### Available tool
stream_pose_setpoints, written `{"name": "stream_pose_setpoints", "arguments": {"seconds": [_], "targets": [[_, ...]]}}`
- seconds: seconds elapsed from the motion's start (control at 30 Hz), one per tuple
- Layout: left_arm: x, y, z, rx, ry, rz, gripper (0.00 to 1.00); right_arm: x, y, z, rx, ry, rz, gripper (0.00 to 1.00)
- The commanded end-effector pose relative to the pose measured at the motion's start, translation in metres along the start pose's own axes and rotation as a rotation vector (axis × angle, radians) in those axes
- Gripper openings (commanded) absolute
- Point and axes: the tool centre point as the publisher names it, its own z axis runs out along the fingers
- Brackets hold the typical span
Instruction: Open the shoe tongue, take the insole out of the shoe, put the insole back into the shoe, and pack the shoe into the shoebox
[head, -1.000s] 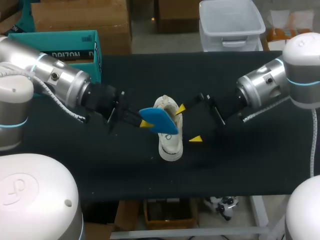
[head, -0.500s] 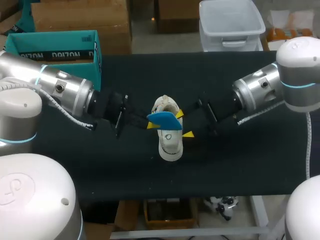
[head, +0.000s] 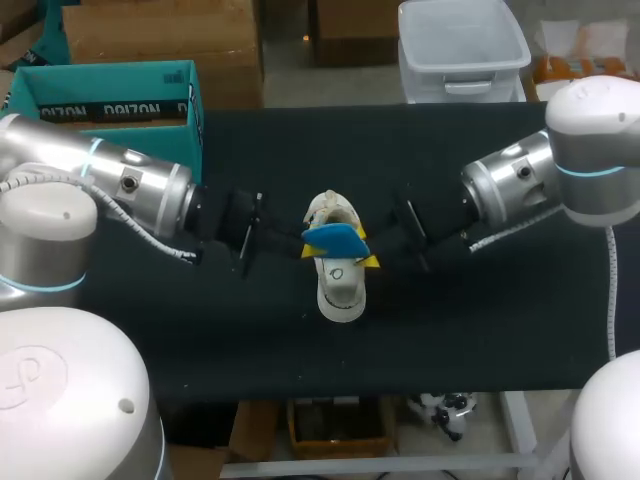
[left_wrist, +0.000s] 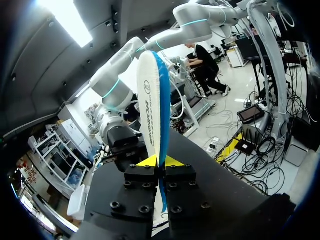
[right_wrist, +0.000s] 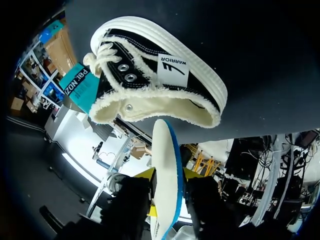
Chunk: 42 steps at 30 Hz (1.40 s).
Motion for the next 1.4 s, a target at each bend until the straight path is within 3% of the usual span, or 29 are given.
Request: {"name": "stream_pose_setpoints", "arguments": {"seconds": [0.03,0.07,0.1,0.37,0.43,0.5,0.57,0.7,0.73,0.8,0.93,1.1,1.13,1.4], "targets": [[-0.001,0.006,0.003,0.006,-0.002,-0.003,0.00,-0.001,0.001,0.001,0.001,0.006,0.000,0.16],[-0.001,0.006,0.003,0.006,-0.002,-0.005,0.00,-0.001,0.001,0.001,0.001,0.006,0.000,0.12],[-0.001,0.008,0.003,0.008,0.000,-0.010,0.00,0.000,0.002,0.001,0.002,0.006,-0.001,0.00],[-0.004,0.014,0.003,0.013,0.024,-0.038,0.00,-0.001,0.004,0.002,0.027,0.015,-0.021,0.00],[-0.005,0.015,0.002,0.028,0.052,-0.049,0.25,-0.002,0.003,0.002,0.029,0.016,-0.021,0.00],[-0.006,0.015,0.000,0.037,0.073,-0.052,0.41,-0.003,0.003,0.001,0.030,0.019,-0.025,0.00],[-0.007,0.015,-0.003,0.053,0.099,-0.059,0.68,-0.003,0.003,0.001,0.032,0.022,-0.032,0.00],[-0.014,0.016,-0.014,0.089,0.170,-0.070,0.97,-0.004,0.001,-0.001,0.036,0.024,-0.037,0.00],[-0.016,0.017,-0.018,0.103,0.197,-0.069,1.00,-0.004,0.001,-0.001,0.037,0.024,-0.038,0.00],[-0.020,0.019,-0.024,0.112,0.233,-0.074,1.00,-0.005,-0.001,0.000,0.039,0.024,-0.038,0.00],[-0.034,0.029,-0.038,0.153,0.402,-0.072,1.00,-0.007,-0.004,0.000,0.038,0.017,-0.051,0.00],[-0.054,0.039,-0.045,0.102,0.574,-0.024,1.00,-0.012,-0.006,0.003,0.037,0.017,-0.061,0.00],[-0.059,0.041,-0.046,0.075,0.549,-0.040,1.00,-0.012,-0.006,0.004,0.037,0.017,-0.062,0.00],[-0.087,0.049,-0.052,0.064,0.773,-0.061,1.00,-0.018,-0.011,0.009,0.030,0.012,-0.089,0.00]]}}
